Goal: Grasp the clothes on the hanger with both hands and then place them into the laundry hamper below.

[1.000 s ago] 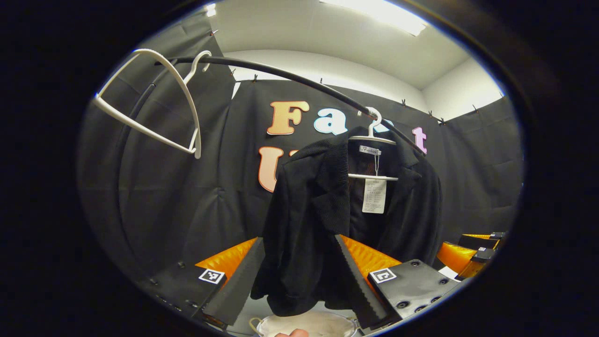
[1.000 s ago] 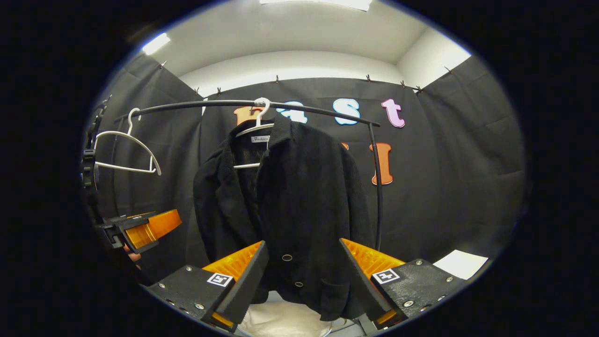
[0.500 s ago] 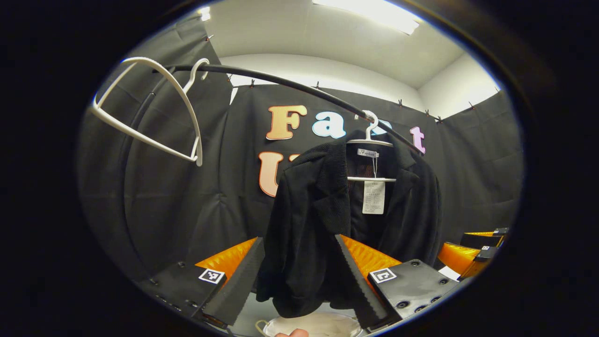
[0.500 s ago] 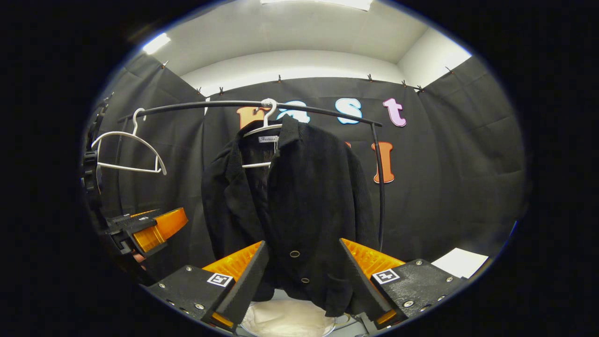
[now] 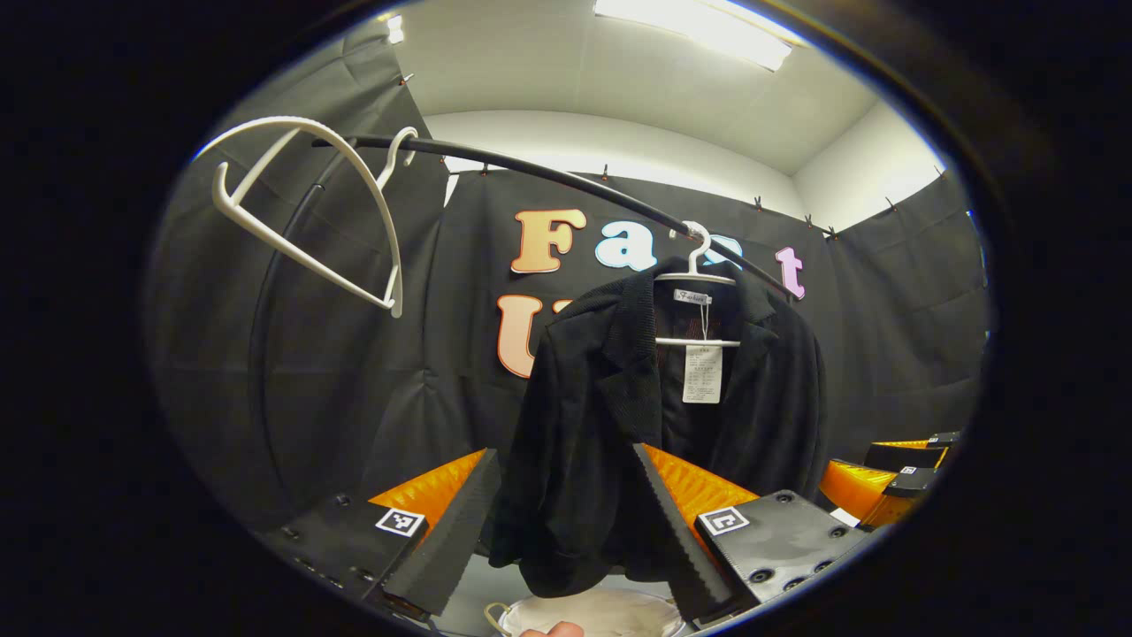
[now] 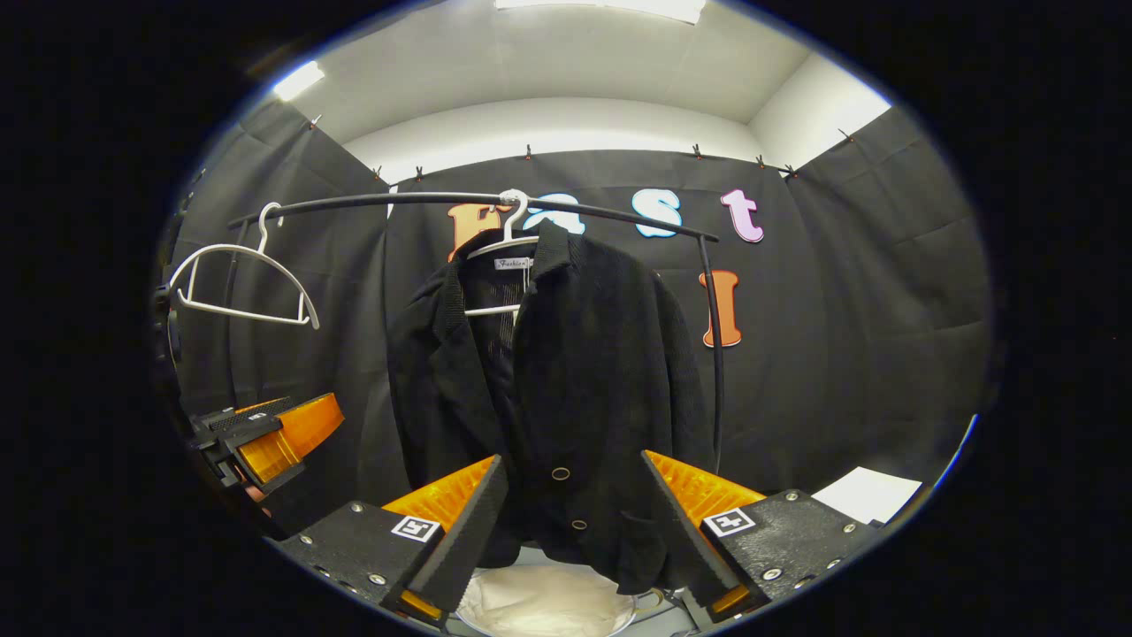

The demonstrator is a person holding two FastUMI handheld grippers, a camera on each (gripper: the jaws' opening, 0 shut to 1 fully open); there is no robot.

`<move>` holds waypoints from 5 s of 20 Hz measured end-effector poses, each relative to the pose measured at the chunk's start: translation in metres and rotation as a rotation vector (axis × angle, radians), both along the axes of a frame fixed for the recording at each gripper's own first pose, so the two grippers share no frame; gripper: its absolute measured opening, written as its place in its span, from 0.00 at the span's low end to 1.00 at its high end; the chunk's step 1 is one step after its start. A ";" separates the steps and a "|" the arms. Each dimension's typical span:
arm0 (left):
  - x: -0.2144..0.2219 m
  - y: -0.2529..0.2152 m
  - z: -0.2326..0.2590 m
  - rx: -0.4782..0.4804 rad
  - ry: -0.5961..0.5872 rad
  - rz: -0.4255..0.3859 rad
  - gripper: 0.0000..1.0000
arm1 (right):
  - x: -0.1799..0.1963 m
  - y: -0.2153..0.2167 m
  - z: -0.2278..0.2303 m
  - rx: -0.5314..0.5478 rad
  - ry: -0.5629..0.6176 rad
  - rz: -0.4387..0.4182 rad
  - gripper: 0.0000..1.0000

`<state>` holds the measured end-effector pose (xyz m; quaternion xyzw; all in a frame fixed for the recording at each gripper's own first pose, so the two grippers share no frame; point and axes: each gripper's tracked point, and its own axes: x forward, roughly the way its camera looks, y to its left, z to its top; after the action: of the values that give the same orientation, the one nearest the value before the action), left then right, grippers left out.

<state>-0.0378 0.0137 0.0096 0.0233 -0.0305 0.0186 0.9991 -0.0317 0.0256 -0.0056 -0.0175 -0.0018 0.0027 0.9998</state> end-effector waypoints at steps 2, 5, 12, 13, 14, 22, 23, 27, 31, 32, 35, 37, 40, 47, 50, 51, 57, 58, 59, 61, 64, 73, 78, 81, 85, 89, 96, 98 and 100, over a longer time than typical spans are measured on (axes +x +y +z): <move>-0.002 0.003 0.001 0.006 -0.001 0.006 0.96 | 0.009 0.006 -0.003 -0.008 -0.006 0.009 0.97; -0.005 0.007 0.004 0.018 -0.011 0.016 0.96 | 0.032 0.018 -0.014 -0.014 0.002 0.017 0.97; -0.016 0.019 0.002 0.028 0.010 0.034 0.96 | 0.120 0.038 -0.046 -0.008 0.056 0.020 0.93; -0.017 0.022 0.001 0.026 0.013 0.040 0.96 | 0.131 0.040 -0.048 -0.007 0.058 0.014 0.93; -0.017 0.026 0.000 0.022 0.019 0.047 0.93 | 0.142 0.040 -0.048 -0.007 0.053 0.003 0.93; -0.019 0.056 -0.007 -0.004 0.039 0.115 0.97 | 0.200 0.002 -0.043 -0.105 0.024 -0.158 0.93; -0.018 0.059 -0.008 -0.005 0.040 0.122 0.97 | 0.200 -0.001 -0.042 -0.098 0.026 -0.156 0.96; -0.014 0.060 -0.010 -0.005 0.041 0.116 0.97 | 0.194 -0.014 -0.034 -0.102 0.006 -0.156 0.63; 0.009 0.032 -0.013 -0.015 0.040 0.027 0.96 | 0.179 -0.024 -0.030 -0.092 0.024 -0.149 0.24; 0.019 0.019 -0.014 -0.022 0.040 -0.010 0.97 | 0.172 -0.029 -0.026 -0.083 0.026 -0.148 0.14; 0.054 -0.028 -0.021 -0.047 0.046 -0.133 0.97 | 0.153 -0.034 -0.016 -0.089 0.027 -0.114 0.06; 0.082 -0.053 -0.031 -0.069 0.058 -0.174 0.96 | 0.142 -0.037 -0.008 -0.107 0.021 -0.100 0.05; 0.122 -0.073 -0.046 -0.055 0.061 -0.157 0.93 | 0.126 -0.038 0.006 -0.090 0.004 -0.084 0.05; 0.186 -0.100 -0.064 -0.004 0.001 -0.039 0.97 | 0.113 -0.043 0.035 -0.114 -0.044 -0.070 0.05; 0.195 -0.097 -0.066 0.015 -0.016 0.011 0.97 | 0.113 -0.043 0.038 -0.104 -0.045 -0.061 0.05; 0.196 -0.094 -0.065 0.023 -0.025 0.028 0.93 | 0.113 -0.043 0.039 -0.101 -0.045 -0.057 0.05; 0.194 -0.074 -0.060 0.055 -0.031 0.067 0.58 | 0.107 -0.043 0.040 -0.083 -0.042 -0.046 0.06; 0.193 -0.069 -0.060 0.057 -0.026 0.066 0.47 | 0.106 -0.044 0.040 -0.081 -0.044 -0.047 0.06; 0.190 -0.063 -0.057 0.055 -0.022 0.071 0.36 | 0.104 -0.045 0.040 -0.081 -0.046 -0.047 0.06; 0.182 -0.053 -0.054 0.028 -0.015 0.056 0.13 | 0.101 -0.047 0.040 -0.086 -0.049 -0.047 0.10; 0.164 -0.037 -0.037 0.020 -0.012 0.029 0.19 | 0.095 -0.054 0.043 -0.057 -0.057 -0.056 0.04; 0.136 0.025 0.092 0.134 -0.210 0.188 0.12 | 0.084 -0.122 0.137 -0.113 -0.208 -0.206 0.02; 0.153 0.044 0.146 0.143 -0.318 0.248 0.06 | 0.109 -0.151 0.178 -0.122 -0.230 -0.235 0.01; 0.172 0.058 0.169 0.175 -0.349 0.273 0.09 | 0.129 -0.173 0.194 -0.127 -0.229 -0.255 0.01; 0.189 0.076 0.178 0.198 -0.396 0.325 0.09 | 0.162 -0.198 0.190 -0.091 -0.213 -0.265 0.01; 0.194 0.086 0.160 0.213 -0.403 0.368 0.09 | 0.190 -0.206 0.159 -0.034 -0.156 -0.259 0.01; 0.208 0.105 0.130 0.247 -0.345 0.420 0.09 | 0.212 -0.184 0.100 -0.006 -0.073 -0.211 0.01; 0.214 0.110 0.125 0.265 -0.326 0.423 0.09 | 0.211 -0.171 0.090 0.004 -0.057 -0.184 0.01; 0.223 0.119 0.113 0.263 -0.284 0.443 0.09 | 0.211 -0.158 0.082 -0.009 -0.053 -0.163 0.02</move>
<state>0.1855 0.1331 0.1222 0.1559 -0.1662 0.2353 0.9448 0.1788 -0.1324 0.0762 -0.0221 -0.0270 -0.0790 0.9963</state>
